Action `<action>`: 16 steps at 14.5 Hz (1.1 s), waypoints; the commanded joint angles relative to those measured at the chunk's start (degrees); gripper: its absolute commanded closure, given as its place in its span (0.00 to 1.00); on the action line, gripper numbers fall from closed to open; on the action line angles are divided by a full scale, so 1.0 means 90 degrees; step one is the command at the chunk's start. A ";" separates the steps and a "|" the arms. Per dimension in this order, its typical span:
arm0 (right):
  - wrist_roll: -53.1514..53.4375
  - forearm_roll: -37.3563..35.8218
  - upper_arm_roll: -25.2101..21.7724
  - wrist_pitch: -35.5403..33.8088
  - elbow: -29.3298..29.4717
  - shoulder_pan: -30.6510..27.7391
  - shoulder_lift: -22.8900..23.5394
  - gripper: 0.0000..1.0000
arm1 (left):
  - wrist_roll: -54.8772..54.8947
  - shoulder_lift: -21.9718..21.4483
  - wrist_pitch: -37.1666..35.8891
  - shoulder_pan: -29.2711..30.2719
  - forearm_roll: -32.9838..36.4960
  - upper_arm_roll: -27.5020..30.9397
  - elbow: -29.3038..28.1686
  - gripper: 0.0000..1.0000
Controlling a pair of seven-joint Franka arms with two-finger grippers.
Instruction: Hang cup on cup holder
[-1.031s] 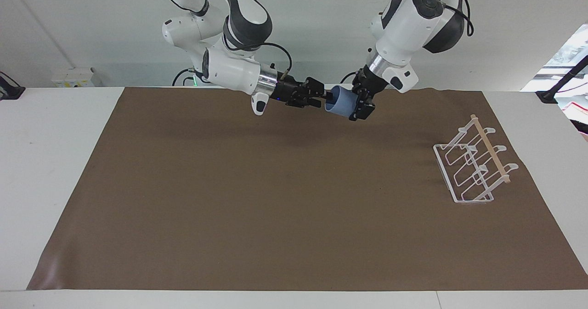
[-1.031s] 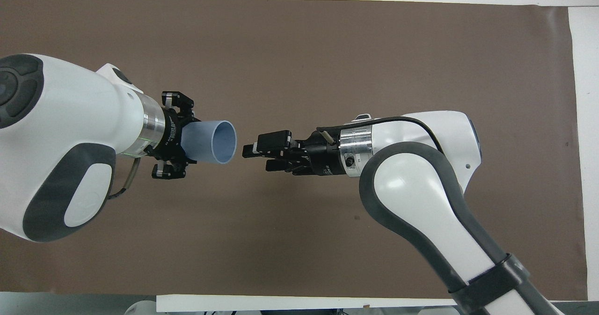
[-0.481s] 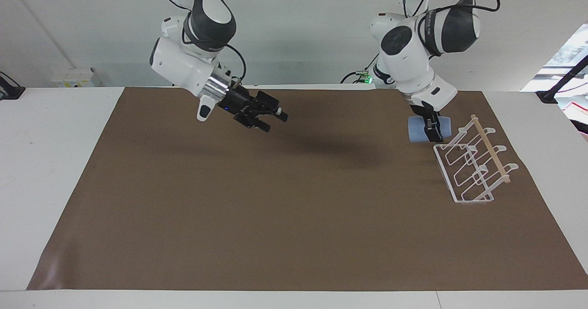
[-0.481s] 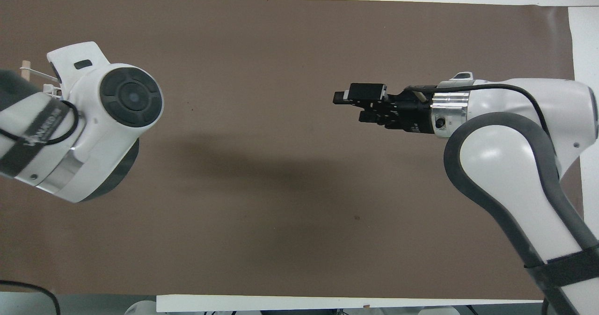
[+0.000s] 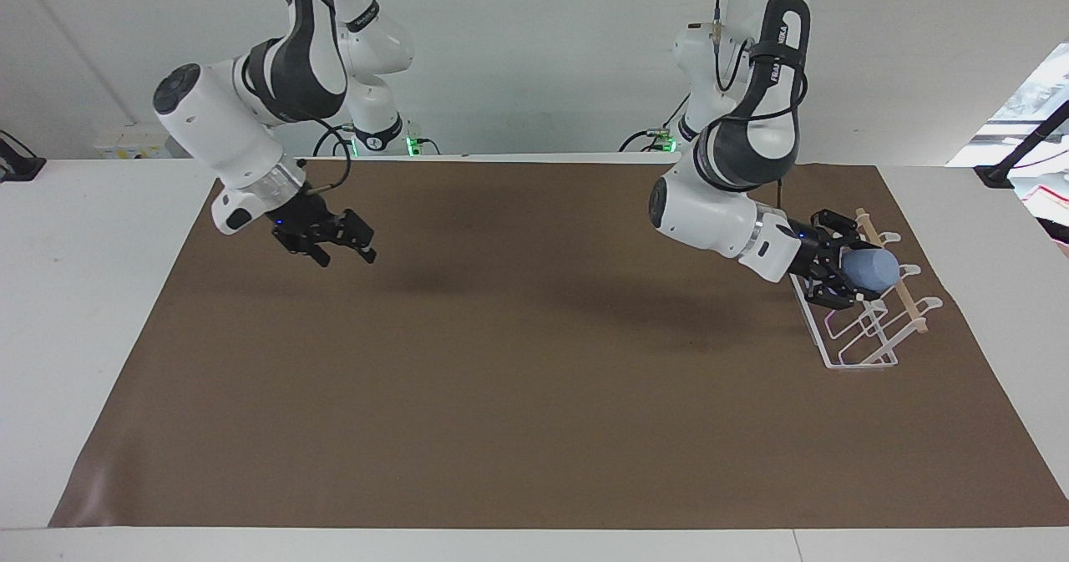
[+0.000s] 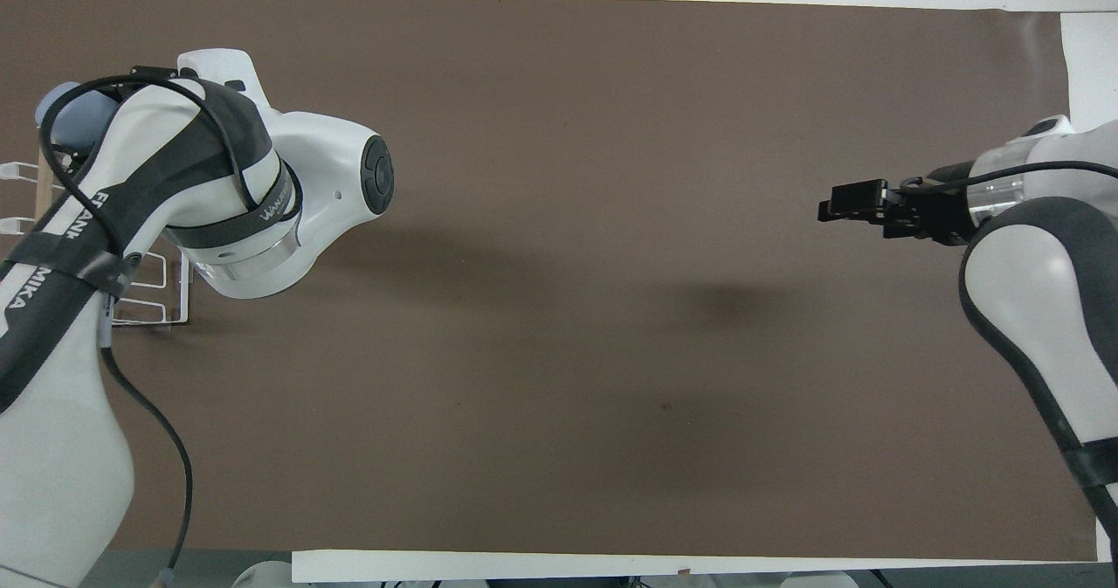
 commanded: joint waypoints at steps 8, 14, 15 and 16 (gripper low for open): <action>-0.0058 -0.1660 -0.0017 -0.3773 0.2988 -0.0737 -0.0193 0.01 | -0.0960 0.0315 -0.0468 0.0563 0.1147 -0.0009 -0.0568 1.00; -0.0253 -0.2015 0.0179 -0.3745 0.2784 -0.0522 -0.0301 0.01 | -0.1233 0.0247 -0.0556 0.0680 0.1049 -0.0029 -0.0803 1.00; -0.0418 -0.2015 0.0169 -0.3755 0.2784 -0.0512 -0.0301 0.01 | -0.1281 0.0247 -0.0537 0.0680 0.1049 -0.0029 -0.0803 1.00; -0.0603 -0.2015 0.0082 -0.3774 0.2784 -0.0444 -0.0310 0.01 | -0.1292 0.0247 -0.0517 0.0690 0.1049 -0.0038 -0.0803 1.00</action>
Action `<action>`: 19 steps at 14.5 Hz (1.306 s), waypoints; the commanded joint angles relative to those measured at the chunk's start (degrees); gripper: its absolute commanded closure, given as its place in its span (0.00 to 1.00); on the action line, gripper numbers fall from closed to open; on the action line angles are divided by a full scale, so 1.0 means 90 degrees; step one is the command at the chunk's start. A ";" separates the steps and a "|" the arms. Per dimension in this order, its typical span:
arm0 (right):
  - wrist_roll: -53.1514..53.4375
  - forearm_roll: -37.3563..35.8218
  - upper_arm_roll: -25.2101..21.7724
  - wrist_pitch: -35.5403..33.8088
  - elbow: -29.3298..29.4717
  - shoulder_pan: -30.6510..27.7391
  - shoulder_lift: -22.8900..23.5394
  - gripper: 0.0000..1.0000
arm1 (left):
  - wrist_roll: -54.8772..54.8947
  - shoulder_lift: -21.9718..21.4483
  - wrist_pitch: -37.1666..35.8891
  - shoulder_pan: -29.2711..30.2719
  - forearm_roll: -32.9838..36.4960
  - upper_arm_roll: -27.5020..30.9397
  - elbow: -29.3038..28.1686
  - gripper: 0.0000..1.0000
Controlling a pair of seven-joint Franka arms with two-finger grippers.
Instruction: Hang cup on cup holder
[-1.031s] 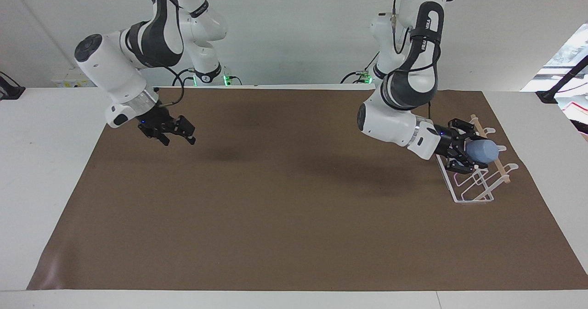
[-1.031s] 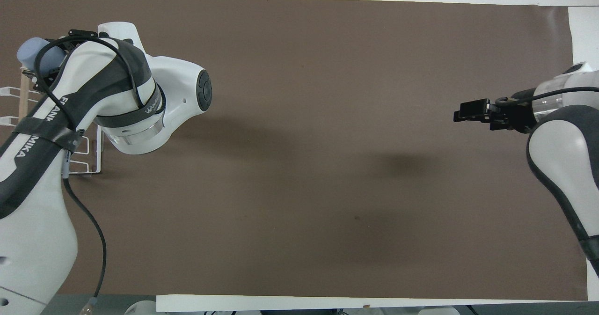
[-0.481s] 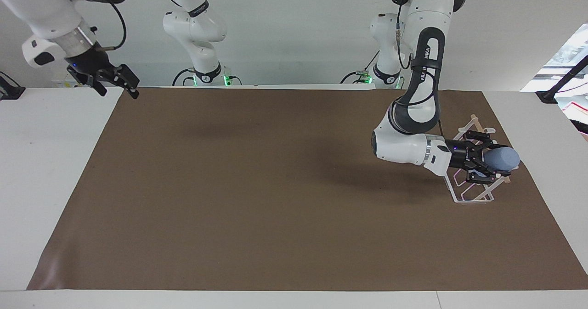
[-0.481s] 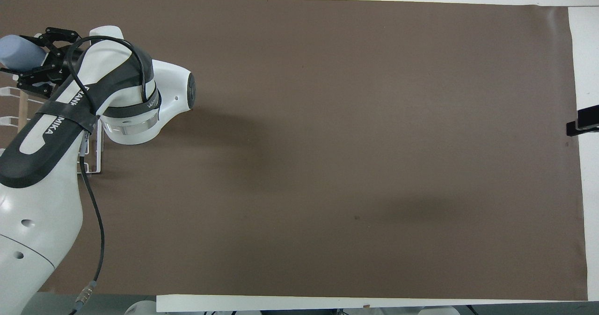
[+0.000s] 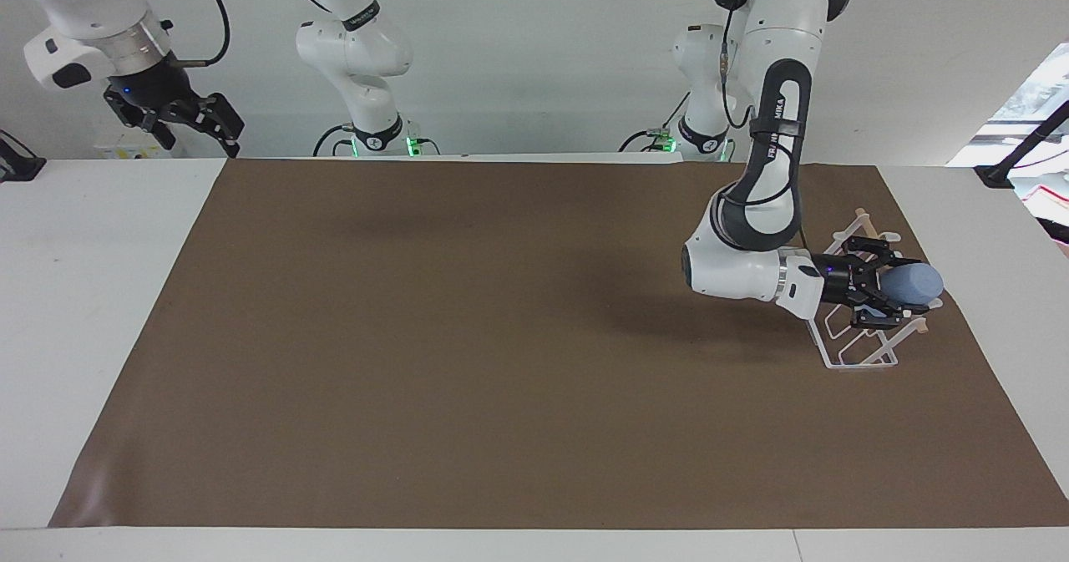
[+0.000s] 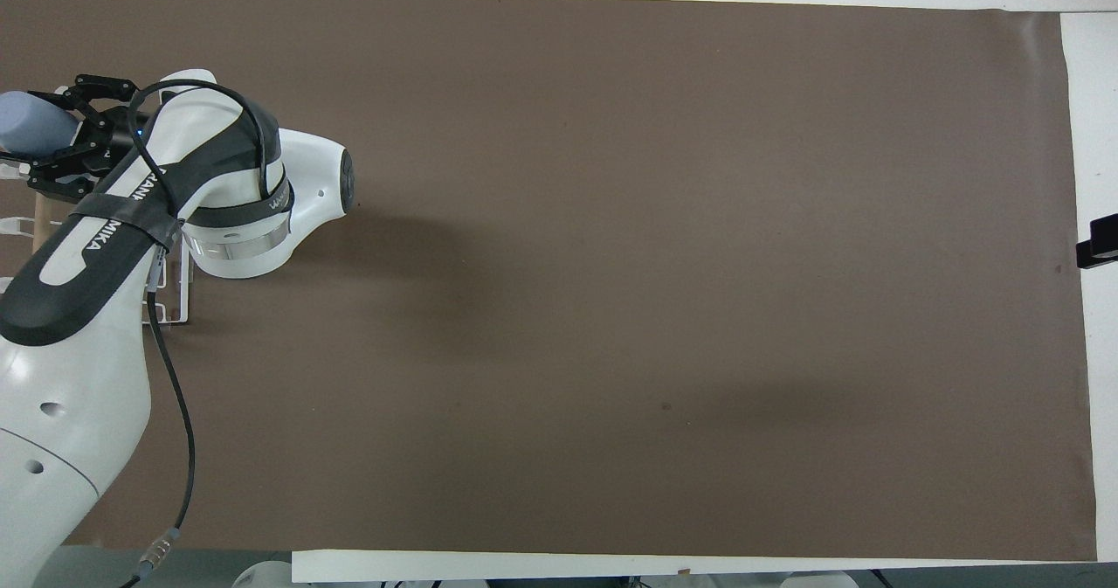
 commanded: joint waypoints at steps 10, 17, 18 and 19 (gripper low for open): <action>-0.0630 -0.0161 -0.0605 -0.0214 0.0083 0.0443 0.0043 0.01 | -0.0022 -0.0203 0.0407 0.0072 -0.0070 -0.0082 -0.0162 0.00; -0.0651 -0.0122 -0.0624 -0.0224 0.0014 0.0442 0.0004 0.01 | 0.0473 -0.0407 0.0582 0.0150 -0.1064 -0.0092 0.0219 0.00; -0.0690 -0.0103 -0.0634 -0.0243 -0.0015 0.0433 -0.0025 0.01 | 0.0882 -0.0727 0.1086 0.0286 -0.1395 -0.0092 0.0239 0.00; -0.0700 -0.0083 -0.0634 -0.0253 -0.0064 0.0442 -0.0035 0.01 | 0.1418 -0.1097 0.1690 0.0355 -0.1910 -0.0082 0.0258 0.00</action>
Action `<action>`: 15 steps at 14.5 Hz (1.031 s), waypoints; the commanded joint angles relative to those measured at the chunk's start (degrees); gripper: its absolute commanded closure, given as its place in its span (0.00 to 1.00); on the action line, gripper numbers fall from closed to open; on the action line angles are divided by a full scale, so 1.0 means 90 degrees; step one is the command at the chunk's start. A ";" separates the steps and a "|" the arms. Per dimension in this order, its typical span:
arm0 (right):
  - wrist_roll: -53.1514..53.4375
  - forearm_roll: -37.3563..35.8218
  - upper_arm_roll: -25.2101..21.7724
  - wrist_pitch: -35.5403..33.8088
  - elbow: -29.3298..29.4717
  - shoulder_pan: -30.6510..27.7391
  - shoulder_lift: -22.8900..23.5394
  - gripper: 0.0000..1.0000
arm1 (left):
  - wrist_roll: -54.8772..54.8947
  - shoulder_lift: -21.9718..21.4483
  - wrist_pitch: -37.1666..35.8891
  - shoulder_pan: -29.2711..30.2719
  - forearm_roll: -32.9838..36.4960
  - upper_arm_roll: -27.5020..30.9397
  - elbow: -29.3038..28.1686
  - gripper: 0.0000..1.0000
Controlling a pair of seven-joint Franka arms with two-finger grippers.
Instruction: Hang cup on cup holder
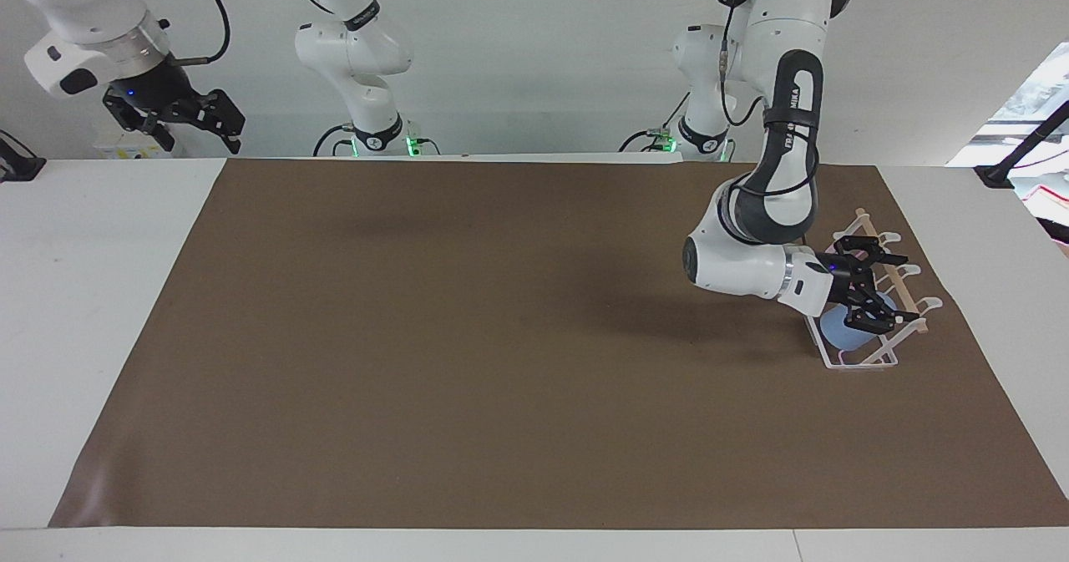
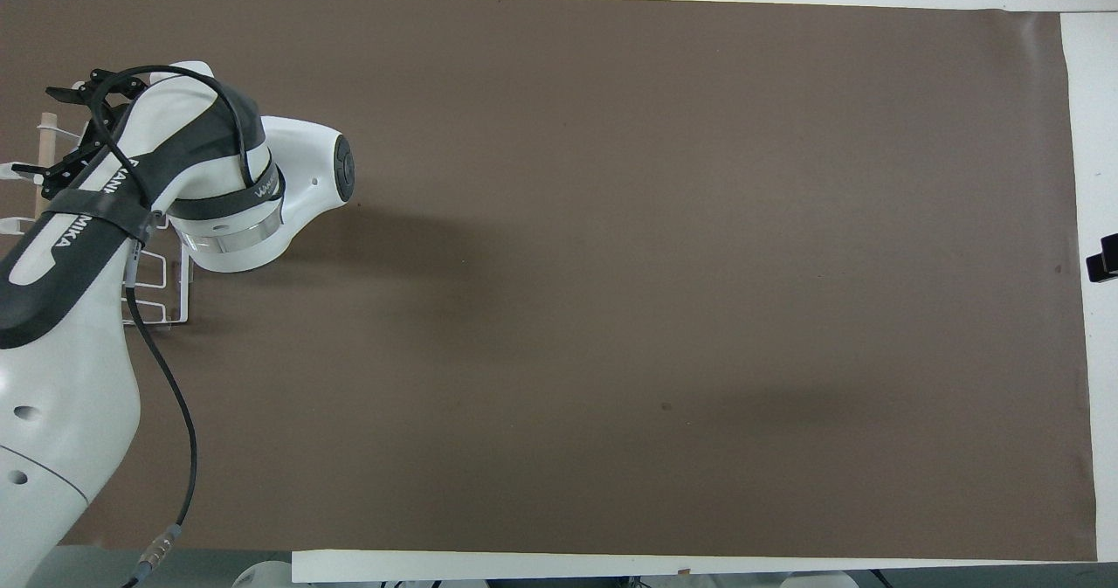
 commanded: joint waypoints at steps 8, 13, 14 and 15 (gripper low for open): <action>-0.0132 -0.0030 0.0049 -0.0059 -0.0114 -0.0014 -0.0066 0.01 | 0.6694 -0.1734 0.1322 0.1107 -0.4951 0.0036 0.1068 0.00; -0.0132 -0.0040 0.0049 -0.0059 -0.0124 -0.0004 -0.0066 0.01 | 1.0425 -0.1647 -0.0185 0.1507 -0.7783 0.0046 0.1789 0.00; -0.0132 -0.0040 0.0049 -0.0059 -0.0124 -0.0004 -0.0066 0.01 | 1.1187 -0.1569 -0.0791 0.1586 -0.8146 0.0046 0.2062 0.00; -0.0132 -0.0030 0.0049 -0.0059 -0.0114 -0.0004 -0.0066 0.01 | 1.1765 -0.1414 -0.1174 0.1606 -0.8314 0.0046 0.2326 0.00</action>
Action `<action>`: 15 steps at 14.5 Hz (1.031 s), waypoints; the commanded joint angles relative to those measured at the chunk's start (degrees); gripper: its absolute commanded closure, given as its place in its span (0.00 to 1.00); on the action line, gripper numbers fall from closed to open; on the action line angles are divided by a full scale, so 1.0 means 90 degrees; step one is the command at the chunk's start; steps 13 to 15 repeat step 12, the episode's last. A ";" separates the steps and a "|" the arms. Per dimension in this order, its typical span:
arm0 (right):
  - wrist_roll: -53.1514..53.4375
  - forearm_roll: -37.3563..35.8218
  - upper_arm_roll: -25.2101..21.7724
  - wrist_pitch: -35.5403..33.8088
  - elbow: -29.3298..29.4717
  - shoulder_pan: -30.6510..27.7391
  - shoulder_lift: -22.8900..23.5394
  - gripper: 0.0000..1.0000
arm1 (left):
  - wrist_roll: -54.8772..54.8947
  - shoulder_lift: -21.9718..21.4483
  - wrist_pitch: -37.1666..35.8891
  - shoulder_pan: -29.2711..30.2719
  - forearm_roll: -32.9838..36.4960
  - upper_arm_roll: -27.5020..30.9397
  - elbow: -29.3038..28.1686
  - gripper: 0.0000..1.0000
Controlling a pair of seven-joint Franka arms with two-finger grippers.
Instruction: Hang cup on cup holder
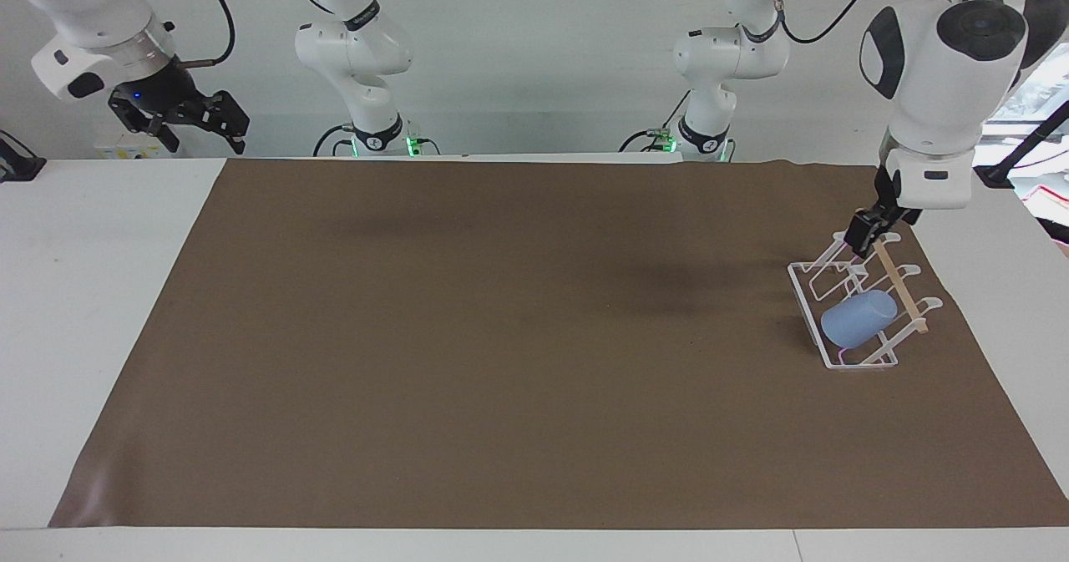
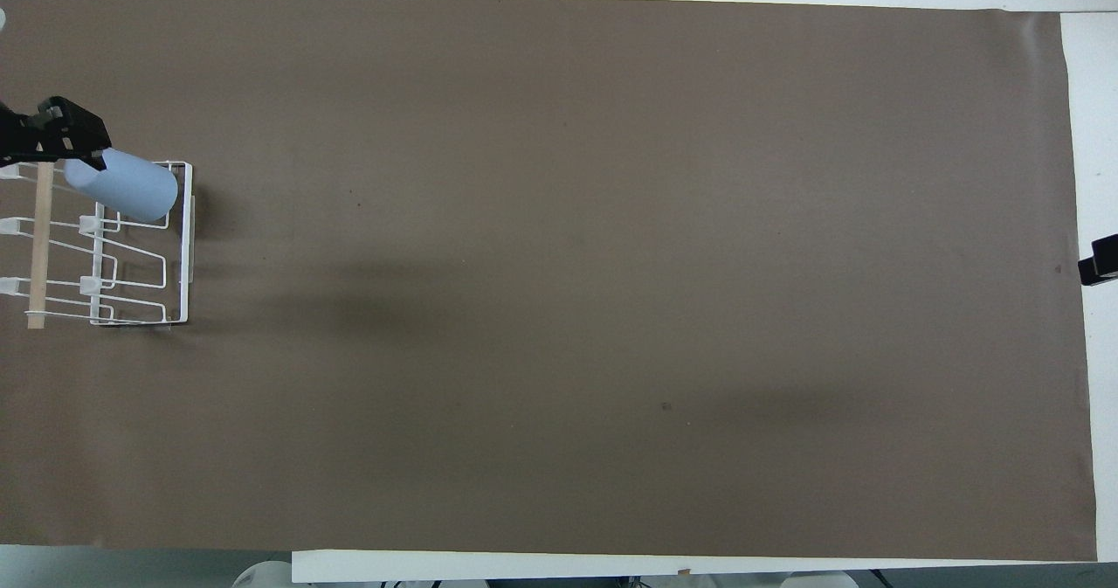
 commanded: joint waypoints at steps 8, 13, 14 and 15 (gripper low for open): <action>-0.0132 -0.0040 0.0028 -0.0042 -0.0076 -0.0036 -0.0066 0.01 | 0.1945 -0.0071 -0.0807 0.0262 -0.0577 -0.0067 0.0943 0.00; -0.0132 -0.0040 0.0028 -0.0042 -0.0076 -0.0036 -0.0066 0.01 | 0.1994 -0.0051 -0.0649 0.0262 -0.1064 -0.0048 0.0944 0.00; -0.0132 -0.0040 0.0028 -0.0042 -0.0076 -0.0036 -0.0066 0.01 | 0.1994 -0.0051 -0.0649 0.0262 -0.1064 -0.0048 0.0944 0.00; -0.0132 -0.0040 0.0028 -0.0042 -0.0076 -0.0036 -0.0066 0.01 | 0.1994 -0.0051 -0.0649 0.0262 -0.1064 -0.0048 0.0944 0.00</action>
